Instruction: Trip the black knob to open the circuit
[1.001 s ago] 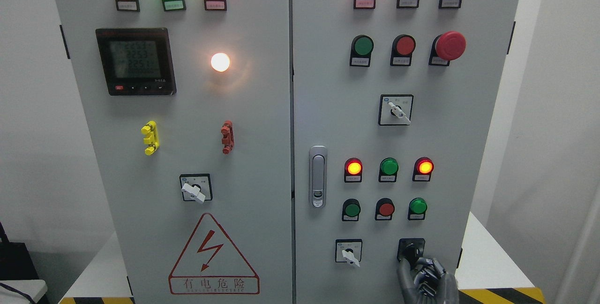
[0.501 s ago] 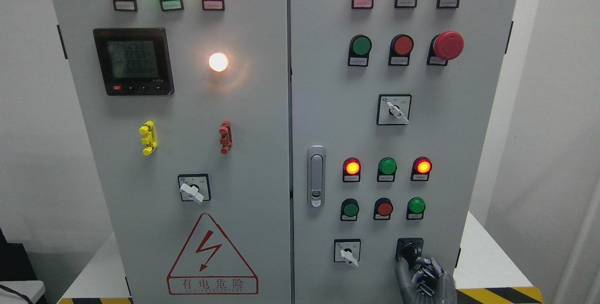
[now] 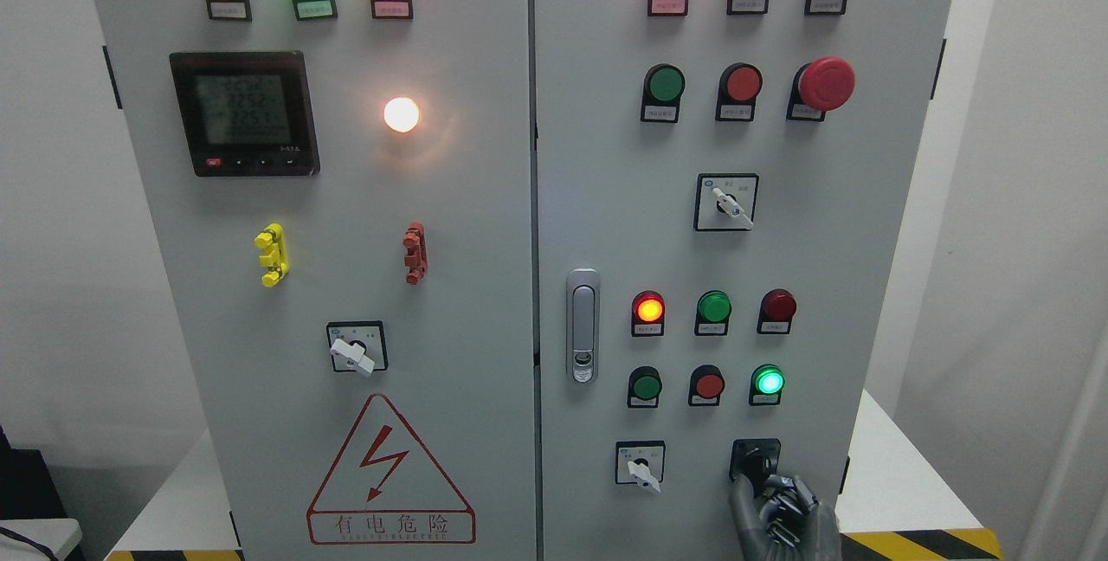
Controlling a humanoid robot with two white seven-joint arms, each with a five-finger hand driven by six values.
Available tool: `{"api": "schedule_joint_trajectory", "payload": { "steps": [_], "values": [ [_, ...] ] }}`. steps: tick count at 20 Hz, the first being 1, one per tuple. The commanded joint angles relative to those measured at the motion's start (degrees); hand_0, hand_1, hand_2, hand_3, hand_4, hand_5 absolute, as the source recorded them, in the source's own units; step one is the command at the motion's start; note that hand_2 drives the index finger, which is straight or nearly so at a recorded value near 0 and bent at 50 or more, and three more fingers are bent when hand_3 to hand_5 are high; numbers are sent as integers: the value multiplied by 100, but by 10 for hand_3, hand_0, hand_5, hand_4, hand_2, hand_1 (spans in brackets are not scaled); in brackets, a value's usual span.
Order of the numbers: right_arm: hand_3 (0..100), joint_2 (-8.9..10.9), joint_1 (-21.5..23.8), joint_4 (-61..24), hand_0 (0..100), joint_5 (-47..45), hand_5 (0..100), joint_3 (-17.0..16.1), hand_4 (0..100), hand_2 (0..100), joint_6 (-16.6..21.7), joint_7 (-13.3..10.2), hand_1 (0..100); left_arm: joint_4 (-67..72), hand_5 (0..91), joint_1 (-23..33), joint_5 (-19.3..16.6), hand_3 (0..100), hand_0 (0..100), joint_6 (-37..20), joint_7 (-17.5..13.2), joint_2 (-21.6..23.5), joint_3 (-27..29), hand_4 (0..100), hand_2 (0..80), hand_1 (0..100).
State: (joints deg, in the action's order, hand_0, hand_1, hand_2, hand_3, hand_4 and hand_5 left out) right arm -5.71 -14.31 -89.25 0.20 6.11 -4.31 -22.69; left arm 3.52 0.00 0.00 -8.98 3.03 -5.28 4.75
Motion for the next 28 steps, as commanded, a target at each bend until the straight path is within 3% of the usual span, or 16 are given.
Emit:
{"api": "schedule_joint_trajectory", "payload": {
  "steps": [1,6,9,28],
  "values": [
    [971,0,-2,-22,581,-99,948,13,937,640,27,2,740,0,0,-44,-184,0,120,2,4,0,0,0,0,389],
    [973,-9,-37,-31,580,-108,949,13,938,642,44,11,740,0,0,-44,-193,0,120,2,4,0,0,0,0,389],
    [976,-9,-37,-31,581,-108,949,13,939,642,71,160,739,0,0,-44,-193,0,120,2,4,0,0,0,0,389],
    [979,-27,-2,-22,577,-46,948,22,940,640,62,178,739,0,0,-44,-193,0,120,2,4,0,0,0,0,389]
  ]
}}
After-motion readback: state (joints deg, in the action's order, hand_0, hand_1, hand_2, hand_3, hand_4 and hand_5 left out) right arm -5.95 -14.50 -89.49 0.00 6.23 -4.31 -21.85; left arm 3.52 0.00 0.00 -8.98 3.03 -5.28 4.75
